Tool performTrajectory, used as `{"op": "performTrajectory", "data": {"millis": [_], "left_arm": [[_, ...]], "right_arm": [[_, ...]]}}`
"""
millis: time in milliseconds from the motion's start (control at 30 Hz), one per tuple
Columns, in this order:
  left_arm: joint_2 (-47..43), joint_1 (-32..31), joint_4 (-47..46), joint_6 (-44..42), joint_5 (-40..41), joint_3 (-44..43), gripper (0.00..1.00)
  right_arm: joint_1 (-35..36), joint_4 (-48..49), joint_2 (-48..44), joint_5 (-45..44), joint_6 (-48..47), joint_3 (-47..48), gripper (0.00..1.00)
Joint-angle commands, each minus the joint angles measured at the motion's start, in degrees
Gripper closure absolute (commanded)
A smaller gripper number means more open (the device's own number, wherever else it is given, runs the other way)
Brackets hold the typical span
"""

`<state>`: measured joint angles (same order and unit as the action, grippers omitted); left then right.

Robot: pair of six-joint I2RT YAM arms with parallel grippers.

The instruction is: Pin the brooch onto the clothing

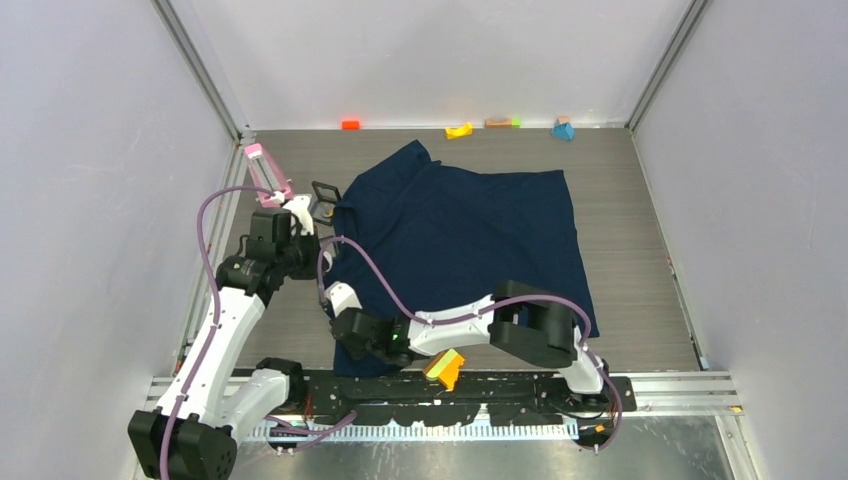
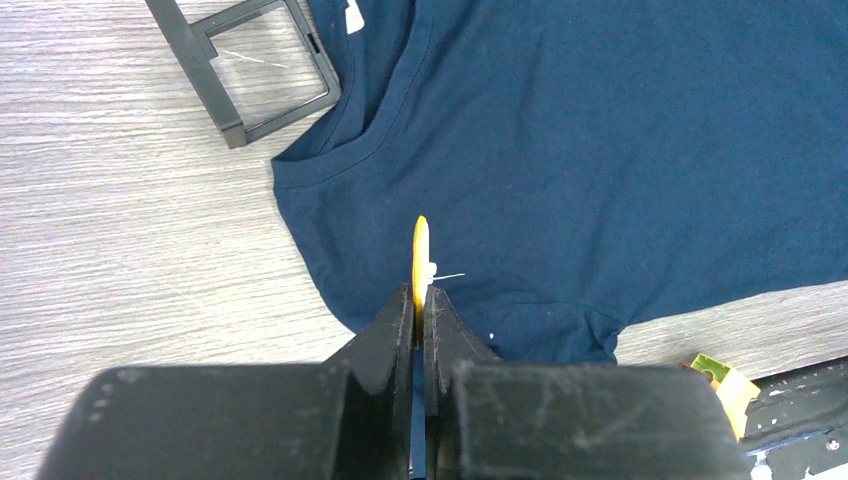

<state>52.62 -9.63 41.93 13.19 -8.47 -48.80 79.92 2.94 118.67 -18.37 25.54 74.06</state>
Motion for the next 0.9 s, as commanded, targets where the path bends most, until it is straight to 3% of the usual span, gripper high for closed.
{"op": "performTrajectory", "data": {"millis": [0,133,400,700,767,867], "left_arm": [[-0.9,0.2,-0.2,-0.5,1.2,-0.4,1.0],[-0.9,0.2,-0.2,-0.5,1.3,-0.4,1.0],[-0.9,0.2,-0.1,-0.5,1.3,-0.3,1.0],[-0.9,0.2,-0.1,-0.5,1.3,-0.3,1.0],[-1.0,0.2,-0.1,-0.5,1.3,-0.3,1.0],[-1.2,0.2,-0.2,-0.5,1.4,-0.2,1.0]], "right_arm": [[1.5,-1.2,1.0,0.9,-0.4,-1.4,0.86],[2.1,3.4,-1.4,8.8,0.4,-4.3,0.99],[2.5,8.2,-5.3,19.9,1.8,-6.8,0.99],[3.0,4.4,-13.5,19.3,2.7,-7.1,0.99],[3.0,1.9,-16.4,15.7,2.9,-7.1,0.9],[3.0,-4.9,-19.7,9.2,2.5,-6.3,0.67]]}}
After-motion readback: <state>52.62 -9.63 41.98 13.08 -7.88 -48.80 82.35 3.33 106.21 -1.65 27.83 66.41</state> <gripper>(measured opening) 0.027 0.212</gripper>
